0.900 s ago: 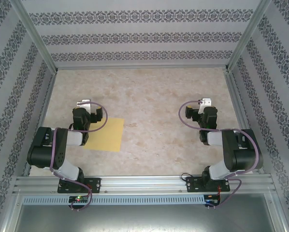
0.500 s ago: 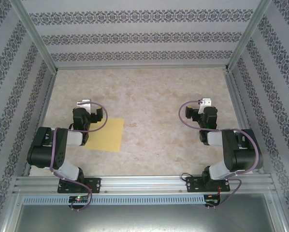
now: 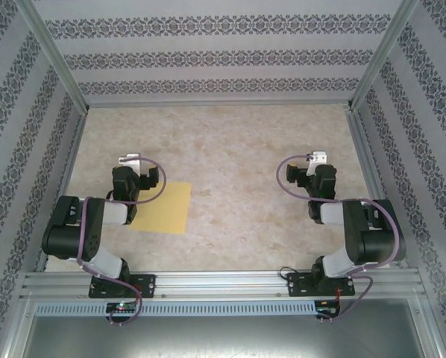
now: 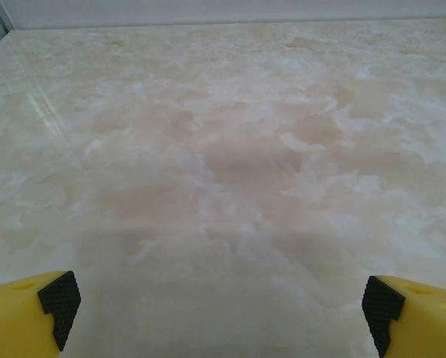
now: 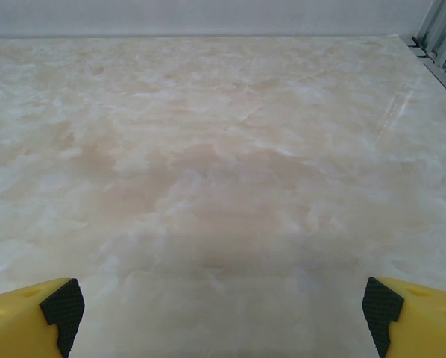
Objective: Fold a paper plane with a square sheet of paper (fold left side to right side)
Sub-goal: Move the square sheet of paper to the center of the table.
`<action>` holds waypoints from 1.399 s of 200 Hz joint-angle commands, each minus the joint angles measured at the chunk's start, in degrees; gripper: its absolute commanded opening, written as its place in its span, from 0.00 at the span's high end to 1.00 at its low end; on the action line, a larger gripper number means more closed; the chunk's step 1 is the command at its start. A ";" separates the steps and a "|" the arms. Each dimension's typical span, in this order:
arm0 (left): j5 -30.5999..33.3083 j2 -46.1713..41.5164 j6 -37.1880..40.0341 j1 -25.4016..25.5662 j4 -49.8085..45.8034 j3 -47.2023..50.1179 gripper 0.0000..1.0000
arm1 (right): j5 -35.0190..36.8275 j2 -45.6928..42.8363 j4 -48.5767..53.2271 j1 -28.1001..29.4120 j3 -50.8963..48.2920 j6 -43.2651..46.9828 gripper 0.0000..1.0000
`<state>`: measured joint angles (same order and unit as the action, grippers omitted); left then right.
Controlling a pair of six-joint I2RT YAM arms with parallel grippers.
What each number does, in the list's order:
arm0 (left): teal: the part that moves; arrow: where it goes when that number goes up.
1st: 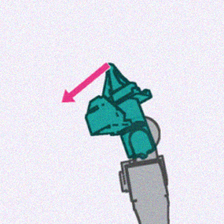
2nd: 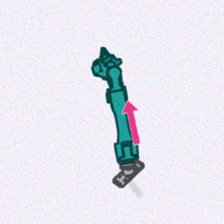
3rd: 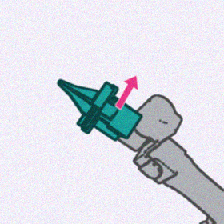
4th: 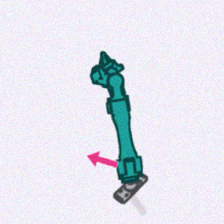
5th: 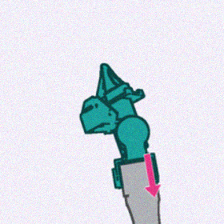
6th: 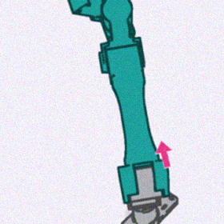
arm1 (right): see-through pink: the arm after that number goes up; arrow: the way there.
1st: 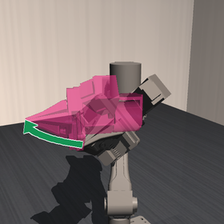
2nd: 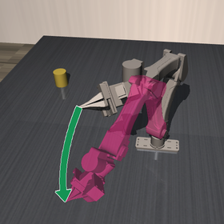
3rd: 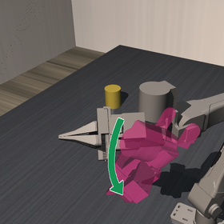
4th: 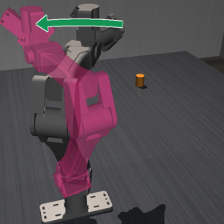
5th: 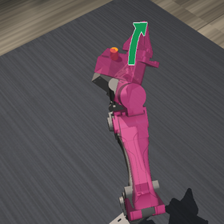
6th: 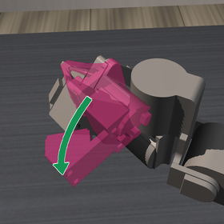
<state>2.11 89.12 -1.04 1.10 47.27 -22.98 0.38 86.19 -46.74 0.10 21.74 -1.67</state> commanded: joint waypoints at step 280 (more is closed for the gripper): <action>-5.85 10.03 -23.57 19.07 -81.53 -33.28 0.56 | 10.06 -26.56 61.06 24.79 20.71 -8.80 0.02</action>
<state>-2.66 95.92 -24.71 18.28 -35.18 -54.28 8.62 60.16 12.82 23.90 41.52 -11.62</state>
